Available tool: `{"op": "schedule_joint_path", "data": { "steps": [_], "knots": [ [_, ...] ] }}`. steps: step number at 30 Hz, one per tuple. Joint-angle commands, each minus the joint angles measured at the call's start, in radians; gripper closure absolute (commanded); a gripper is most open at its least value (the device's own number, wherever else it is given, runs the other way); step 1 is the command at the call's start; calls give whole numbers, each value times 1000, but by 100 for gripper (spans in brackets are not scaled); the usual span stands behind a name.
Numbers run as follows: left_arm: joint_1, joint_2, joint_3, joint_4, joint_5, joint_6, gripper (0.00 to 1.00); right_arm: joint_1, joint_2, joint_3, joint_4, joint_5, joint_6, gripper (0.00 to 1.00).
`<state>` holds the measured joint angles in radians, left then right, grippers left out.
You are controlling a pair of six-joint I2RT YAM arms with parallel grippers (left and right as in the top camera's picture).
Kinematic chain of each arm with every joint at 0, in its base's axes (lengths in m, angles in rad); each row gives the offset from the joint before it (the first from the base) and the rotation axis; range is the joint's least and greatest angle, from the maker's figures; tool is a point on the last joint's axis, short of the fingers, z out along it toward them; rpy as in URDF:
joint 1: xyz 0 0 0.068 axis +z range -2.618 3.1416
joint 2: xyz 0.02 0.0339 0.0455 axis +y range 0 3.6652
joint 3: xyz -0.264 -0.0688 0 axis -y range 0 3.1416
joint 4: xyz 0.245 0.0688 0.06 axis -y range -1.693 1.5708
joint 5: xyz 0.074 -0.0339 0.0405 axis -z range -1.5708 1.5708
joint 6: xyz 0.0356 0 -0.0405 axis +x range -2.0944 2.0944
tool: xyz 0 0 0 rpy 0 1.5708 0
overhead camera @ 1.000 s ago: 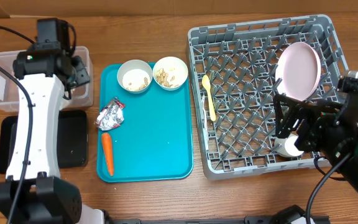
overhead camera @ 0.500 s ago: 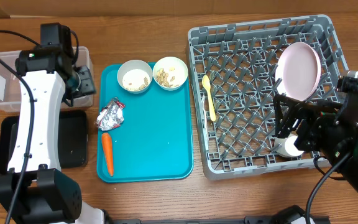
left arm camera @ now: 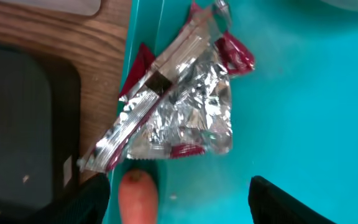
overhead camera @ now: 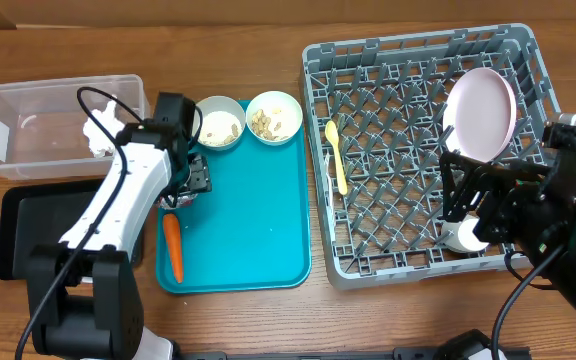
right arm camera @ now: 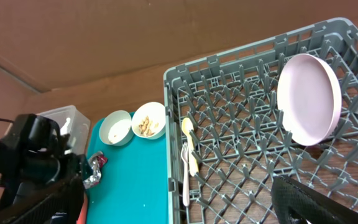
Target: Sort waste into correct bins and load items into the dishwasher rack
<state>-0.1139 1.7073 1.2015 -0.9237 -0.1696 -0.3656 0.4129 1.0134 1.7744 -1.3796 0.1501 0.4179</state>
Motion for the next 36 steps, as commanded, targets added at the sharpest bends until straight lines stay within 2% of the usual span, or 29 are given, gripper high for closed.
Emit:
{"op": "schedule_joint_path", "data": {
  "steps": [1, 5, 11, 18, 21, 24, 30, 32, 36],
  "knots": [
    [7, -13, -57, 46, -43, -35, 25, -1, -8, 7, 4, 14, 2, 0],
    [9, -12, -135, 125, -118, -69, 24, -1, -8, 7, 4, 14, 2, 0],
    [9, -12, -216, 254, -129, -64, 24, -1, -8, 7, 4, 14, 2, 0],
    [8, -12, -261, 287, -125, -61, 37, -1, -8, 7, 4, 14, 2, 0],
    [8, -12, -283, 296, -101, -60, 46, -1, -8, 7, 4, 14, 2, 0],
    [3, -25, -260, 262, -14, -3, 40, -1, -8, 7, 4, 14, 2, 0],
    [-5, -107, -139, 97, -67, 4, 33, -1, -8, 7, 4, 14, 2, 0],
    [-5, -159, -78, 61, -66, 40, 30, -1, -8, 7, 4, 14, 2, 0],
    [-5, -205, -50, 64, -68, 83, 26, -1, -8, 7, 4, 14, 2, 0]
  ]
}}
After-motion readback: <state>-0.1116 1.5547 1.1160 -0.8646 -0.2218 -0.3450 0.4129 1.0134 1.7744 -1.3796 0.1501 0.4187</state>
